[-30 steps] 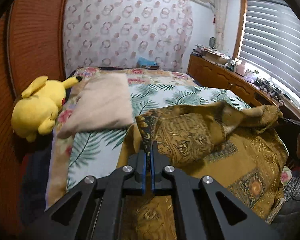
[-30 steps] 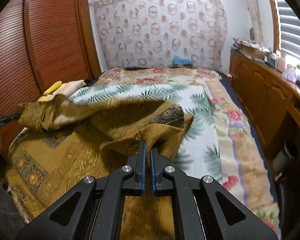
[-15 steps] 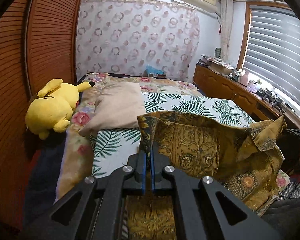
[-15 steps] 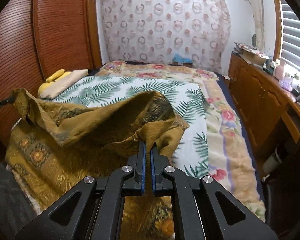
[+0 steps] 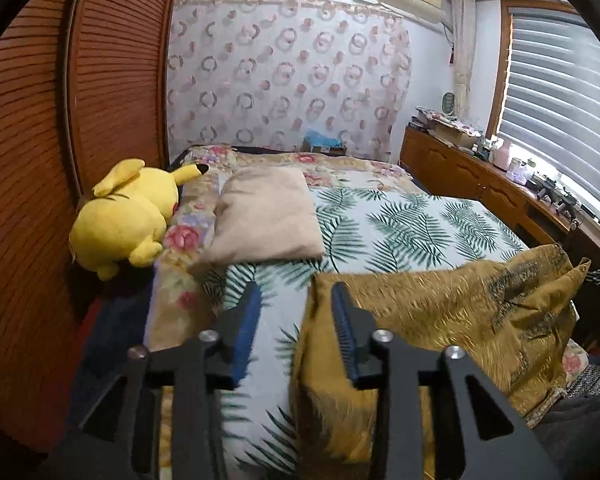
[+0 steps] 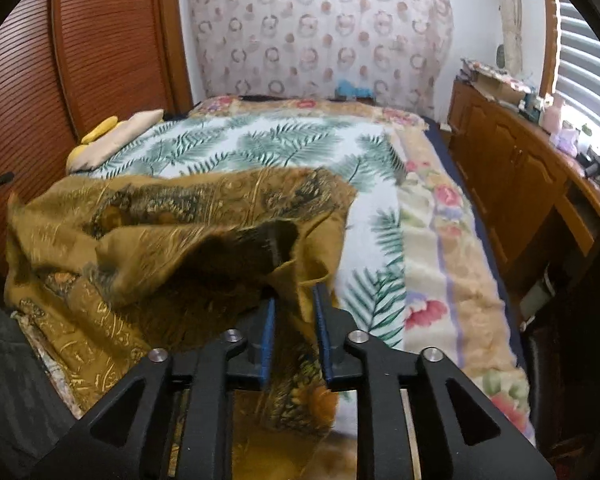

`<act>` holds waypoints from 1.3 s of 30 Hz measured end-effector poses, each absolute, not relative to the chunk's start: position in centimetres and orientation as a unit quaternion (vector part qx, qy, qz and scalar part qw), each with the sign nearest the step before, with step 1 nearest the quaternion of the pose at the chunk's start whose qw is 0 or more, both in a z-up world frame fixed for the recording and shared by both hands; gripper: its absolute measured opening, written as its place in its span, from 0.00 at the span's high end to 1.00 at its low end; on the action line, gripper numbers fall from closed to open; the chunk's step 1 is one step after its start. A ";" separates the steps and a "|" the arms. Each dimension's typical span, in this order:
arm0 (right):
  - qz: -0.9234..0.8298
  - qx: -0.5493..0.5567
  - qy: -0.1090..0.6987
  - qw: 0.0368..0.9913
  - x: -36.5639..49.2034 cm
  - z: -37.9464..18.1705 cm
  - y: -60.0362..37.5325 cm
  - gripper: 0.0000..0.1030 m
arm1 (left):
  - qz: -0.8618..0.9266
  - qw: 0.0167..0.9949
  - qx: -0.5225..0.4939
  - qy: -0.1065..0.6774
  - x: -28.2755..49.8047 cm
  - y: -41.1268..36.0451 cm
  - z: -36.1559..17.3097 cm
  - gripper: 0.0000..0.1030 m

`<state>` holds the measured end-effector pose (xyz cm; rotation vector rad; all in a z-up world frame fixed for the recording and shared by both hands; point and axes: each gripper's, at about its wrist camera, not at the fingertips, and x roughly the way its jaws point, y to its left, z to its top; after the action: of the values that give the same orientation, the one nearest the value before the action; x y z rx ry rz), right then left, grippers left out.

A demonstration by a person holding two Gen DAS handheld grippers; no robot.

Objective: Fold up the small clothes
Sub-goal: 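Open both tools to release the folded shirt, then grasp the folded shirt edge with the right tool while the left tool grasps it too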

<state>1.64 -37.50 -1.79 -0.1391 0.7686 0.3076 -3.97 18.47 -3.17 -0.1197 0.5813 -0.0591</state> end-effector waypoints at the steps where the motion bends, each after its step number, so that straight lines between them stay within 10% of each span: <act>1: 0.145 -0.071 0.367 0.916 1.7 -1.4 -37.7 0.73 | -0.030 0.955 -0.056 0.289 -3.3 18.6 -3.0 0.60; 5: 0.125 -0.077 0.348 0.926 2.0 0.1 -38.2 0.65 | -0.040 0.952 -0.047 0.301 -0.9 18.5 -3.1 0.45; 39: 0.105 -0.063 0.413 0.902 12.9 -5.0 -36.0 0.38 | -0.060 0.897 -0.004 0.438 8.6 13.6 -12.0 0.44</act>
<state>12.85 -35.97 -4.98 -0.1303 0.8547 0.2174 8.55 13.62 -12.01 -0.0078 0.9077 -0.1233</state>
